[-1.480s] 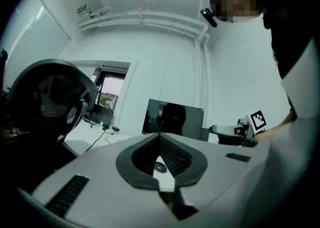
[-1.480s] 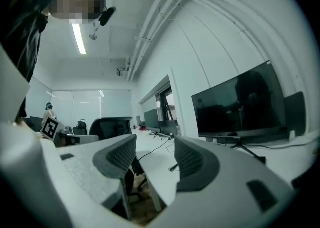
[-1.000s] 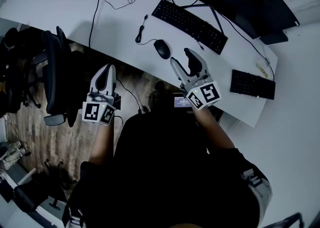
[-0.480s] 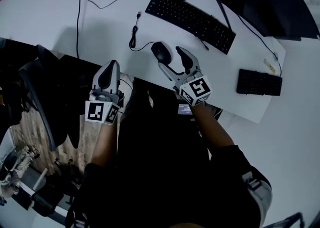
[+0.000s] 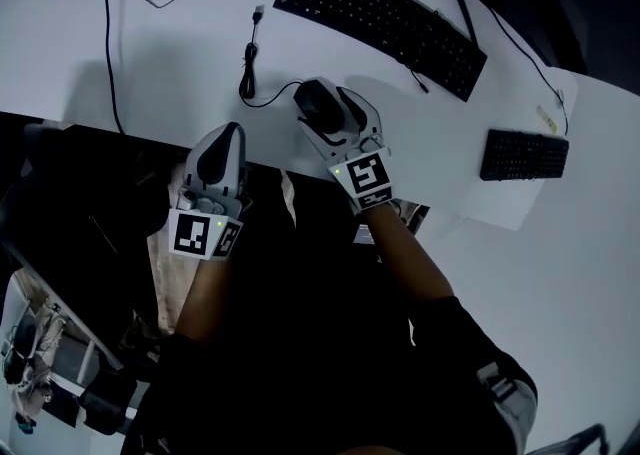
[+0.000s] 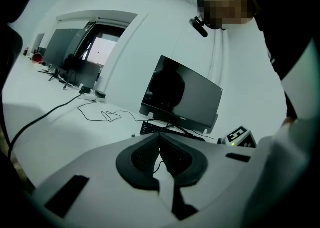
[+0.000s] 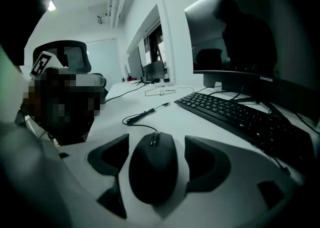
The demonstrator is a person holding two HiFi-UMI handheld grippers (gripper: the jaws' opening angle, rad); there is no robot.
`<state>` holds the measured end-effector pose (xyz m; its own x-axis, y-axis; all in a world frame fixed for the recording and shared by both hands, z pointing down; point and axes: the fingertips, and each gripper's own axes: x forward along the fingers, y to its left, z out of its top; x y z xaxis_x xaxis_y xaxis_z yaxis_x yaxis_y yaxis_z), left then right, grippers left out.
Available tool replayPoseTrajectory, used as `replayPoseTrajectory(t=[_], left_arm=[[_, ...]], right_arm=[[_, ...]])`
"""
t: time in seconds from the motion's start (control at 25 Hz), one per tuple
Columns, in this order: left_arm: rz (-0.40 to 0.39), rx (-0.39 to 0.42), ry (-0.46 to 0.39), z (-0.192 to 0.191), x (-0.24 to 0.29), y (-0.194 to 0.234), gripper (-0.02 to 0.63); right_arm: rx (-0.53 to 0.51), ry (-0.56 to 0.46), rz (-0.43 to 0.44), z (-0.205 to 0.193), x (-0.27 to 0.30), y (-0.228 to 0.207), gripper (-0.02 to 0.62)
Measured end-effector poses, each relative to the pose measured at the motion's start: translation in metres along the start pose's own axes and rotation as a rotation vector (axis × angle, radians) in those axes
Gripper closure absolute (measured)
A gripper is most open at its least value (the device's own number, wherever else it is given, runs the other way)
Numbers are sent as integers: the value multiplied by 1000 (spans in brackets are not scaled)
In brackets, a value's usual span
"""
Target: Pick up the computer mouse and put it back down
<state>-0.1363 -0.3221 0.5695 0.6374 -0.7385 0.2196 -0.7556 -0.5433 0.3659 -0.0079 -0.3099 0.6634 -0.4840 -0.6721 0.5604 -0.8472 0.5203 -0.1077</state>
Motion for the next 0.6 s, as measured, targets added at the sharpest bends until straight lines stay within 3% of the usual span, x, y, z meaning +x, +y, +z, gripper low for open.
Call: replayPoseTrajectory(t=[0.44,0.6], left_arm=[[-35,-16,23,-9,17,4,611],[-35,-29,12,-5,21,4,611]], right_arm=[[-139,172,-27,-20,21,-2,264],[-138,193,-14,-22,22,-2,273]])
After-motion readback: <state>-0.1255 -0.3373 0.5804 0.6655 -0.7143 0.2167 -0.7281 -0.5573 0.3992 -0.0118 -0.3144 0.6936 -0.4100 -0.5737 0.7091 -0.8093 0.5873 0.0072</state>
